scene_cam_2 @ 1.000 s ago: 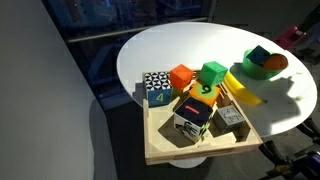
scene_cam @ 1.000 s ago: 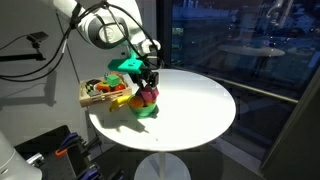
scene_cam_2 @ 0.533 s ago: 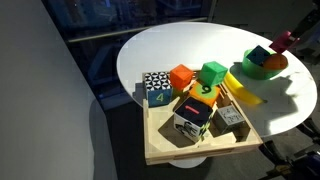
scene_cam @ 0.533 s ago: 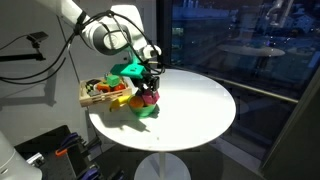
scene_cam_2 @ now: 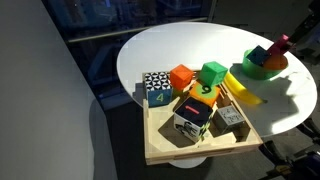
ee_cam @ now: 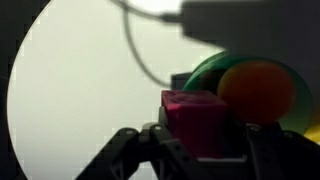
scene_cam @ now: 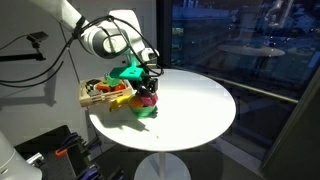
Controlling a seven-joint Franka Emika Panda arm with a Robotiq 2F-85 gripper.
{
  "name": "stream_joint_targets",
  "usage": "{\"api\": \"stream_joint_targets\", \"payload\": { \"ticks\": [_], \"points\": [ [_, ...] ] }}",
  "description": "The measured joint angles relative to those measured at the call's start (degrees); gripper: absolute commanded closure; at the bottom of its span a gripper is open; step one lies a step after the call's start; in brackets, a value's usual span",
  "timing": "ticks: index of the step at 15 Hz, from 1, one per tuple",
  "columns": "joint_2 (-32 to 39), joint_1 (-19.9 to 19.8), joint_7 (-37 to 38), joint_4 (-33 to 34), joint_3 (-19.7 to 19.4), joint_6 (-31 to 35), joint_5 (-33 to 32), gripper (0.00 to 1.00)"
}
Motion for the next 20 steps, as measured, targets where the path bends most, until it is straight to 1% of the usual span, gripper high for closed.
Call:
{"api": "stream_joint_targets", "payload": {
  "ticks": [2,3,4,5,6,8,10,20],
  "points": [
    [-0.22,0.0,0.11,-0.73,0.2,1.34,-0.48,0.69],
    [-0.34,0.0,0.47,-1.1,0.26,2.03,-1.04,0.67],
    [-0.49,0.0,1.15,-1.51,0.32,2.83,-1.78,0.19],
    [-0.63,-0.02,1.97,-1.91,0.38,3.59,-2.64,0.2],
    [-0.78,-0.04,2.79,-2.23,0.43,4.19,-3.59,0.18],
    [-1.12,-0.12,4.25,-2.88,0.51,5.25,-5.24,0.02],
    [-1.61,-0.24,5.16,-3.34,0.54,5.73,-6.22,0.0],
    [-3.9,-0.29,6.62,-4.77,0.54,5.75,-6.47,0.0]
  ]
}}
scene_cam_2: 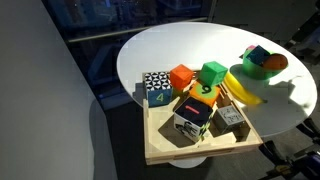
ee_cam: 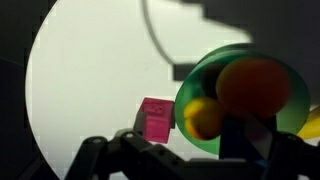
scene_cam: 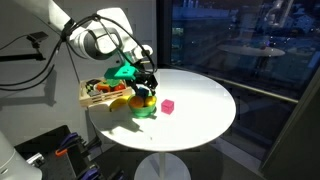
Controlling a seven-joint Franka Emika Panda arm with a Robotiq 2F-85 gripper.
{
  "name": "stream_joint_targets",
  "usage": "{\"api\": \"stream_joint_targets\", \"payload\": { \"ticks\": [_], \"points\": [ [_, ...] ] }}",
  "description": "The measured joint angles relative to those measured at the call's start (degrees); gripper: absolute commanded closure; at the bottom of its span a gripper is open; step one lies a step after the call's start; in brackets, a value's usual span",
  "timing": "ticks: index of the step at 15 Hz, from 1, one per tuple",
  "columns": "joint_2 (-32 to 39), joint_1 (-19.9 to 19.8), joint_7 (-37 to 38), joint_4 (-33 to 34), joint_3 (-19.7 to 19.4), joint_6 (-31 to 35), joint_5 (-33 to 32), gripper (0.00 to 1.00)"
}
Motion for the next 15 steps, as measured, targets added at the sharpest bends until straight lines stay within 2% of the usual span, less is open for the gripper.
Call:
{"api": "stream_joint_targets", "payload": {
  "ticks": [5,10,15],
  "points": [
    [-0.13,-0.26,1.1,0.23,-0.15,-1.66,1.44,0.0],
    [-0.12,-0.26,1.51,2.37,-0.3,-7.69,5.82,0.0],
    [0.53,-0.28,3.85,6.54,-0.53,-14.17,7.02,0.0]
  ]
}}
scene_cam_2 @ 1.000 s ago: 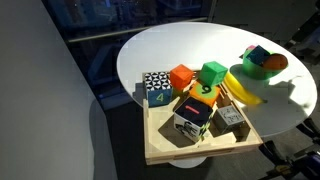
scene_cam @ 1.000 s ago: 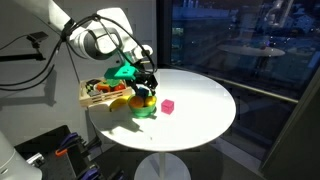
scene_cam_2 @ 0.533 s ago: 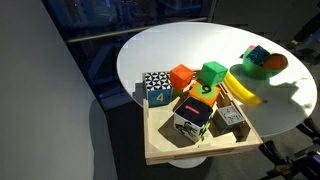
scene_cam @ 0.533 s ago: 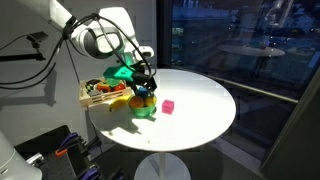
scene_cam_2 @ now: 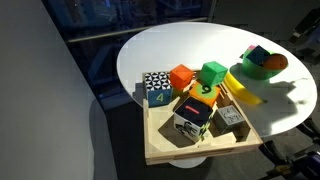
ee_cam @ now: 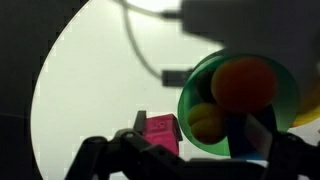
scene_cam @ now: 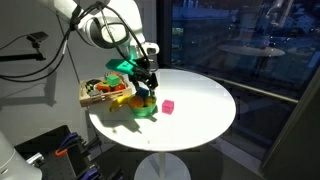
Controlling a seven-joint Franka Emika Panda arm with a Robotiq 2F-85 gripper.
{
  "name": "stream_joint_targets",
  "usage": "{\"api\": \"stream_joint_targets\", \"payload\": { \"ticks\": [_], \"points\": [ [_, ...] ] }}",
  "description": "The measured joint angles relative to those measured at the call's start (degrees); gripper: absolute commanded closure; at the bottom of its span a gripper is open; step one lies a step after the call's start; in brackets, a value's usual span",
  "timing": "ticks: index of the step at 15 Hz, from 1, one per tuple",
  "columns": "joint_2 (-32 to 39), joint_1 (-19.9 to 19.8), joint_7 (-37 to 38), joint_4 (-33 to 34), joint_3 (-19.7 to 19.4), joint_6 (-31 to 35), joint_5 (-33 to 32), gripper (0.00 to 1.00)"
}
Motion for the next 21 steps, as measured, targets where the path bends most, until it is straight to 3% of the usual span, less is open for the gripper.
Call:
{"api": "stream_joint_targets", "payload": {
  "ticks": [9,21],
  "points": [
    [5.44,-0.02,6.39,8.71,0.02,-9.49,0.05,0.0],
    [16.03,-0.02,10.86,20.96,0.04,-13.68,0.44,0.0]
  ]
}}
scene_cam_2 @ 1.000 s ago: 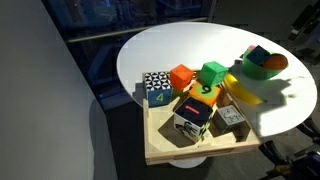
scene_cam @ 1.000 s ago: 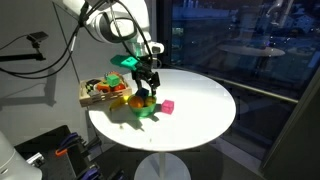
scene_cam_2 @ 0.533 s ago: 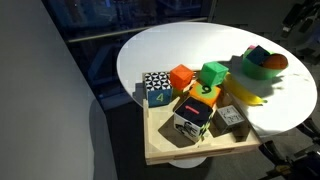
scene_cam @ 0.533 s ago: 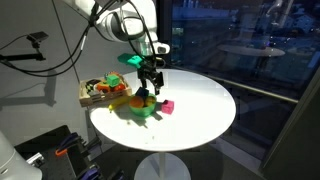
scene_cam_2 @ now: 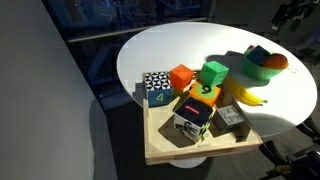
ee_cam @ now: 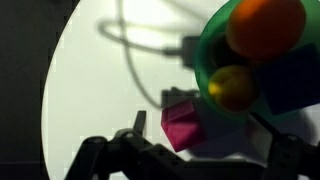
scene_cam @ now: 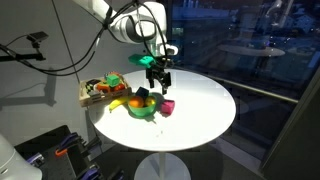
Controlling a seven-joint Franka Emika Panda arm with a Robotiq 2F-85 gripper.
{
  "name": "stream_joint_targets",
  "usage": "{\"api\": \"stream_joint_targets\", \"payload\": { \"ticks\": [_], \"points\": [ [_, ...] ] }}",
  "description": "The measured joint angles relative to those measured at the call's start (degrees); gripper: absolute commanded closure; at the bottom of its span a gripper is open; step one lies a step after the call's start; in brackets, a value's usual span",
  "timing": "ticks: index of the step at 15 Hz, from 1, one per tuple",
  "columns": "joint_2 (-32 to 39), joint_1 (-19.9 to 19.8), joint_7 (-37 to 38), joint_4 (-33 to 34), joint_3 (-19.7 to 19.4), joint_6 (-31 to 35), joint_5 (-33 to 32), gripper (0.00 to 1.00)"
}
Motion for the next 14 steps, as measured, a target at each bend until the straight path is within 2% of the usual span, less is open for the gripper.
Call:
{"api": "stream_joint_targets", "payload": {
  "ticks": [14],
  "points": [
    [10.78,0.14,-0.03,9.38,0.64,-0.01,0.5,0.0]
  ]
}}
